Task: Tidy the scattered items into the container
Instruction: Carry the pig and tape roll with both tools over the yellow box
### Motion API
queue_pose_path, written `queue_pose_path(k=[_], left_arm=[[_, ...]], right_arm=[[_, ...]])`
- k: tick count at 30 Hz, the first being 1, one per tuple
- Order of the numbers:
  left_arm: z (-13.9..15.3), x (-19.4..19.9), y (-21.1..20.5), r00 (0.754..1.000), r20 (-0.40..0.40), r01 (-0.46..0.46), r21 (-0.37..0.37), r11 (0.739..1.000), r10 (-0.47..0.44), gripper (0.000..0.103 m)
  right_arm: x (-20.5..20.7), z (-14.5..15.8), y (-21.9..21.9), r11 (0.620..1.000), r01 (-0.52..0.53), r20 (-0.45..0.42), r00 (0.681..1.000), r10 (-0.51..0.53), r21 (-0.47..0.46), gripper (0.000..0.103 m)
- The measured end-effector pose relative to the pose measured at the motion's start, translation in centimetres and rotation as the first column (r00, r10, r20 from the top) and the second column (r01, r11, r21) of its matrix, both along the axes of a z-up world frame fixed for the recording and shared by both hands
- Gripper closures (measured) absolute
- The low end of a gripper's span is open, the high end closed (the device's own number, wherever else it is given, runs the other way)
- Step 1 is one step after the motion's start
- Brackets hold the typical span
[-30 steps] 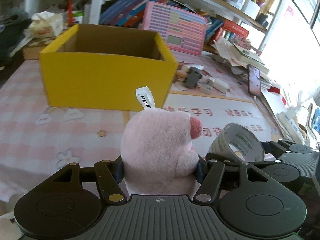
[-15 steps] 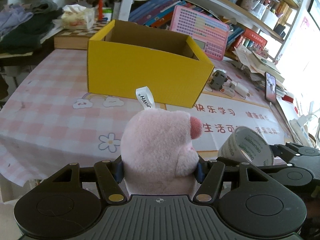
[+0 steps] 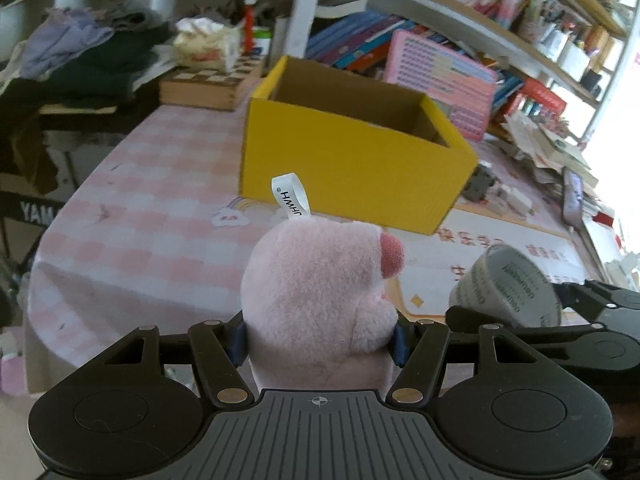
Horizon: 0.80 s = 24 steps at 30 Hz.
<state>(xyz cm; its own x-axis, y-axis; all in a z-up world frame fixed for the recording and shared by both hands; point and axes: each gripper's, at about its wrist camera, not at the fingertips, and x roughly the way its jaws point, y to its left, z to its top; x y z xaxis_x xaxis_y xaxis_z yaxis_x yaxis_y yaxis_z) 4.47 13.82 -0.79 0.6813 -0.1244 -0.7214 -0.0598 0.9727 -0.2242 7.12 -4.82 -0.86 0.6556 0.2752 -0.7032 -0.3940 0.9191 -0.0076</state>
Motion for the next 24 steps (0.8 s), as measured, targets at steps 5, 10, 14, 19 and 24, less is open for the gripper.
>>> queue_pose_path(k=[5,10,14,19,24], left_arm=[[1.3,0.2,-1.4,1.000,0.002,0.030,0.054,0.998,-0.030,0.040],[2.5,0.0,-2.2,0.999,0.036,0.036,0.117,0.992,-0.040,0.040],[2.5,0.3,-1.3,0.999,0.035,-0.013,0.095,0.995,0.009,0.040],[2.0,0.8,-0.8,0.999,0.027,-0.018,0.066,0.998,0.016,0.040],[1.7,1.5,-0.3,1.000,0.020,-0.025,0.055,0.998,0.024,0.040]], right_arm=[[0.9,0.2,0.4,1.000,-0.010,-0.023,1.000,0.010,-0.001,0.019],[1.5,0.8,1.0,0.999,-0.040,0.005,0.999,0.040,-0.007,0.019],[2.1,0.9,1.2,0.998,-0.058,0.009,0.998,0.058,-0.008,0.019],[2.6,0.8,1.5,0.998,-0.064,0.007,0.998,0.064,-0.020,0.019],[3.0,0.8,1.6,0.997,-0.066,0.017,0.998,0.066,-0.026,0.019]])
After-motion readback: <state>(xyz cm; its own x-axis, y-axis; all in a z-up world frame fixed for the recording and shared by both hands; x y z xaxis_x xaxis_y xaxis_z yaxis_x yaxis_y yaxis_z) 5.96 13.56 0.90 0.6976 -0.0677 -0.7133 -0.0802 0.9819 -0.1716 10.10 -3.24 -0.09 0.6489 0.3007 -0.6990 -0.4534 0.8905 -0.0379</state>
